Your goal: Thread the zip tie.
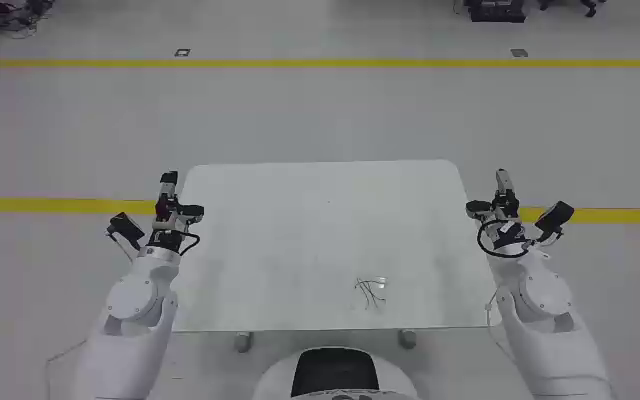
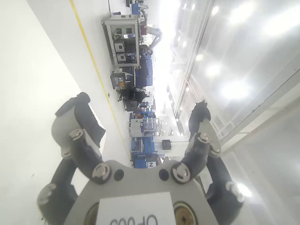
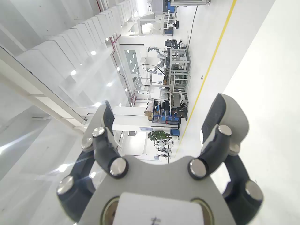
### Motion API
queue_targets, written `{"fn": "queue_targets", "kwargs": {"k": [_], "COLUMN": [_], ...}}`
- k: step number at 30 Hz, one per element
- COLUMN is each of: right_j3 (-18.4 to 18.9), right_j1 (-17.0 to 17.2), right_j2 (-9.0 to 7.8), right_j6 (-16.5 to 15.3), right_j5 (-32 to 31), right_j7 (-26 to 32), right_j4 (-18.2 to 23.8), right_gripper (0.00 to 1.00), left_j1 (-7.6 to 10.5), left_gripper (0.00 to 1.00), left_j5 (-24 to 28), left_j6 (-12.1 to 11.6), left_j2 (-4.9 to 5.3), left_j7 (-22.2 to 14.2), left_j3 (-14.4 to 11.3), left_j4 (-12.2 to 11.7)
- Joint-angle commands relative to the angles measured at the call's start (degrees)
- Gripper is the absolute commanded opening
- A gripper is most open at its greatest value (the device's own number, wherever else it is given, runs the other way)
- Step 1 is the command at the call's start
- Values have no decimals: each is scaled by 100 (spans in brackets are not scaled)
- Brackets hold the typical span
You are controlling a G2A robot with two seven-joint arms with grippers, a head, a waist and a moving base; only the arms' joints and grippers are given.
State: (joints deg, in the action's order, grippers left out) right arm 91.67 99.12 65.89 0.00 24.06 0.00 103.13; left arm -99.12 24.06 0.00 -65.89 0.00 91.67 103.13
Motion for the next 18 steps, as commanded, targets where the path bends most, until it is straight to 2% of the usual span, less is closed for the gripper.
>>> {"fn": "queue_targets", "kwargs": {"k": [1, 2, 3, 4, 5, 8, 9, 10, 11, 12, 13, 14, 15, 16, 17, 18], "right_j3": [0, 0, 0, 0, 0, 0, 0, 0, 0, 0, 0, 0, 0, 0, 0, 0], "right_j1": [0, 0, 0, 0, 0, 0, 0, 0, 0, 0, 0, 0, 0, 0, 0, 0], "right_j2": [0, 0, 0, 0, 0, 0, 0, 0, 0, 0, 0, 0, 0, 0, 0, 0], "right_j6": [0, 0, 0, 0, 0, 0, 0, 0, 0, 0, 0, 0, 0, 0, 0, 0], "right_j5": [0, 0, 0, 0, 0, 0, 0, 0, 0, 0, 0, 0, 0, 0, 0, 0], "right_j7": [0, 0, 0, 0, 0, 0, 0, 0, 0, 0, 0, 0, 0, 0, 0, 0], "right_j4": [0, 0, 0, 0, 0, 0, 0, 0, 0, 0, 0, 0, 0, 0, 0, 0], "right_gripper": [100, 78, 100, 78, 100, 100, 78, 100, 78, 100, 100, 100, 78, 78, 100, 100], "left_j1": [0, 0, 0, 0, 0, 0, 0, 0, 0, 0, 0, 0, 0, 0, 0, 0], "left_gripper": [78, 100, 78, 78, 100, 100, 100, 78, 78, 78, 78, 100, 78, 100, 100, 78], "left_j5": [0, 0, 0, 0, 0, 0, 0, 0, 0, 0, 0, 0, 0, 0, 0, 0], "left_j6": [0, 0, 0, 0, 0, 0, 0, 0, 0, 0, 0, 0, 0, 0, 0, 0], "left_j2": [0, 0, 0, 0, 0, 0, 0, 0, 0, 0, 0, 0, 0, 0, 0, 0], "left_j7": [0, 0, 0, 0, 0, 0, 0, 0, 0, 0, 0, 0, 0, 0, 0, 0], "left_j3": [0, 0, 0, 0, 0, 0, 0, 0, 0, 0, 0, 0, 0, 0, 0, 0], "left_j4": [0, 0, 0, 0, 0, 0, 0, 0, 0, 0, 0, 0, 0, 0, 0, 0]}}
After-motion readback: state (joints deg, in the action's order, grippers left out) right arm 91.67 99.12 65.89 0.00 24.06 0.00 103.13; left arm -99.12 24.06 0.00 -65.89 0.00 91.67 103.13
